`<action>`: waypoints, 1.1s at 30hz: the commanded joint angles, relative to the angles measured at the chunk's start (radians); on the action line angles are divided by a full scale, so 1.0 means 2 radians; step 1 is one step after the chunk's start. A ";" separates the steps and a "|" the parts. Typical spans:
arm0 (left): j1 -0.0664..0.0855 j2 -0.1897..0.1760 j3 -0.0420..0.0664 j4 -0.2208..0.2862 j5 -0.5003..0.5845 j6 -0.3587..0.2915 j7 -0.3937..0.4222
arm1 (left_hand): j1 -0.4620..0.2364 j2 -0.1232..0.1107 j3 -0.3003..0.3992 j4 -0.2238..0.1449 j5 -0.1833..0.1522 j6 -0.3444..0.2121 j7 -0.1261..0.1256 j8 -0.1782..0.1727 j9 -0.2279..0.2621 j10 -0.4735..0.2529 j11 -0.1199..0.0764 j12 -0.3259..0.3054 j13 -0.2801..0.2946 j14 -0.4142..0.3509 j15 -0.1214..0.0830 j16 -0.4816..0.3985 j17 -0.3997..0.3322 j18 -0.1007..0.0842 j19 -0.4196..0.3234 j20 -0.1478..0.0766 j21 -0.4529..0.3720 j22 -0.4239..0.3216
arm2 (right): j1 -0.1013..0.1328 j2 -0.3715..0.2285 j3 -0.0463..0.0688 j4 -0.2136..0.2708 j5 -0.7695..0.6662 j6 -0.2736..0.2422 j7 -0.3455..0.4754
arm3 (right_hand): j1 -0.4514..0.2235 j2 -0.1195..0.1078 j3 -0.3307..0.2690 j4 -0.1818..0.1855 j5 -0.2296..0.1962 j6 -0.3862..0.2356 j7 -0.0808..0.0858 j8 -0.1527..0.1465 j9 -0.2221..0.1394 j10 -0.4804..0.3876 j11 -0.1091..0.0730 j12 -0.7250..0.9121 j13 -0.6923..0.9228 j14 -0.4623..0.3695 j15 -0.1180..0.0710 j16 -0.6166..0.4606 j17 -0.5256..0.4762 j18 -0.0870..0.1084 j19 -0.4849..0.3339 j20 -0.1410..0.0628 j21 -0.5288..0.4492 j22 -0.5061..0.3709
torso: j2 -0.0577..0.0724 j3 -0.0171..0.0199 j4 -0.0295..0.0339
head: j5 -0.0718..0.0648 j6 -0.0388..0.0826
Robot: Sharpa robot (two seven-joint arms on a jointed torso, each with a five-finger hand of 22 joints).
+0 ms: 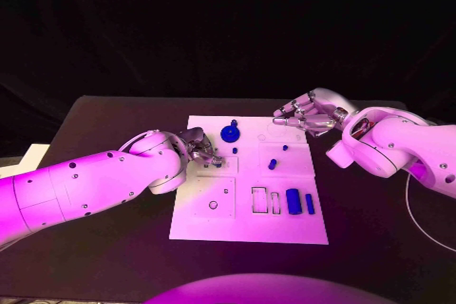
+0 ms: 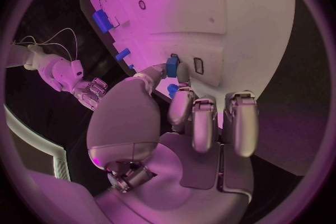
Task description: Assemble the parts on the task board
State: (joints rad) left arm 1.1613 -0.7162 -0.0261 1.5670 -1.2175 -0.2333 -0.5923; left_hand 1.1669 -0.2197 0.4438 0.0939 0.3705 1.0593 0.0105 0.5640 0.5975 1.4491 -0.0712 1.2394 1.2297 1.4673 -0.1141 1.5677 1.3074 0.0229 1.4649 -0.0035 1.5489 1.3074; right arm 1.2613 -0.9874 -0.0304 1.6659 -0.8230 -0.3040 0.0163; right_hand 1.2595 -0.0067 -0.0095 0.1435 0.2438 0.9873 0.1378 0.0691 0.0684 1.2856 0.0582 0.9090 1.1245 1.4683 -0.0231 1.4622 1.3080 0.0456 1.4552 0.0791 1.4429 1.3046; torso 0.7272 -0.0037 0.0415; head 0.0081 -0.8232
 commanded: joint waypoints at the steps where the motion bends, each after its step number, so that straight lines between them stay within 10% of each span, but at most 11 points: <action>1: -0.002 0.000 -0.001 -0.002 0.001 0.019 -0.009 | 0.004 0.003 -0.002 0.000 0.003 0.013 -0.012 0.002 0.000 0.000 -0.002 0.002 0.000 0.052 -0.004 0.002 0.132 -0.008 0.047 -0.003 0.001 0.119 | -0.001 0.001 0.000 0.000 -0.001 0.009 0.006 | -0.002 0.004 -0.004 0.000 0.003 0.003 0.001 0.001 0.001 0.000 -0.003 0.003 0.000 0.033 -0.001 -0.002 0.047 0.005 -0.004 0.001 -0.003 -0.001 | 0.000 -0.0002 -0.0002 | 0.000 0.000; 33: -0.002 0.005 -0.001 -0.005 0.015 0.035 -0.015 | -0.015 0.010 -0.027 0.017 0.003 0.015 -0.012 0.003 0.001 0.002 -0.001 0.003 0.003 0.052 -0.003 0.002 0.132 -0.009 0.049 -0.002 0.004 0.123 | -0.001 0.001 0.000 0.000 -0.001 0.011 0.006 | -0.002 0.004 -0.005 0.001 0.003 0.004 0.001 0.001 0.001 0.000 -0.003 0.004 0.001 0.033 -0.001 -0.002 0.047 0.005 -0.004 0.001 -0.003 -0.001 | 0.000 0.0004 -0.0010 | -0.001 0.000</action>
State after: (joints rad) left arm 1.1623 -0.7093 -0.0248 1.5580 -1.2019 -0.2078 -0.6039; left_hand 1.1465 -0.1967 0.3932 0.1275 0.3699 1.0686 0.0019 0.5688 0.5998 1.4491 -0.0711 1.2394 1.2344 1.4673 -0.1141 1.5677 1.3081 0.0229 1.4649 -0.0034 1.5530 1.3073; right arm 1.2598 -0.9857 -0.0305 1.6650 -0.8222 -0.2970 0.0187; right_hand 1.2595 -0.0067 -0.0136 0.1476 0.2437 0.9873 0.1378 0.0691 0.0689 1.2856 0.0582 0.9130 1.1246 1.4683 -0.0231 1.4622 1.3076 0.0456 1.4552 0.0791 1.4429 1.3035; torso 0.7276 -0.0034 0.0402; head 0.0071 -0.8231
